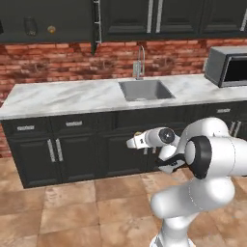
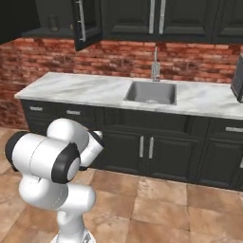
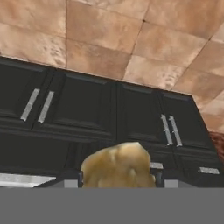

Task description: Pick the candle and jar from the dining table and place them in the open cabinet. Close the cabinet after placing the objects.

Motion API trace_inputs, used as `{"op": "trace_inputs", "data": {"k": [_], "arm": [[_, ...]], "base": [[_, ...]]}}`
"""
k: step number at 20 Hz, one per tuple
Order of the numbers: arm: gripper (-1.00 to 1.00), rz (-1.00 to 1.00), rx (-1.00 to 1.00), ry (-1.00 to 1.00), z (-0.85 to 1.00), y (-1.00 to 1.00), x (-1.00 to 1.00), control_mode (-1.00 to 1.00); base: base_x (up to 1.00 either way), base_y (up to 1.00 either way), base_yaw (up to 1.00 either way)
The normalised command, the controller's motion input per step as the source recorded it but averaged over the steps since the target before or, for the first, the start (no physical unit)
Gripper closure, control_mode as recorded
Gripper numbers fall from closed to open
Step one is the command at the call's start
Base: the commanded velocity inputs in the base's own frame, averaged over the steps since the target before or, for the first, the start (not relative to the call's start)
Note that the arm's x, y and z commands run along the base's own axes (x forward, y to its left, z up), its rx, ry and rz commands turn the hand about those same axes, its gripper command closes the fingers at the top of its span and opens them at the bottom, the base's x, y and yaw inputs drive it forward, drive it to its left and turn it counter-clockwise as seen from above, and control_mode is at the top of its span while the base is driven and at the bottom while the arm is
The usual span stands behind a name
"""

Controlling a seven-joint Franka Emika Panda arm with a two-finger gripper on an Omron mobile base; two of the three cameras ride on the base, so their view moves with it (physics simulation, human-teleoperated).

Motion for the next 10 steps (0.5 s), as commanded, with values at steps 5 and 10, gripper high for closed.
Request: {"op": "trace_inputs", "data": {"k": [5, 10], "arm": [[1.0, 0.0, 0.0, 0.0, 0.0, 0.0, 0.0, 1.0], [1.0, 0.0, 0.0, 0.0, 0.0, 0.0, 0.0, 1.0]], "base": [[0.77, 0.67, -0.16], [0.49, 0.75, -0.15]]}}
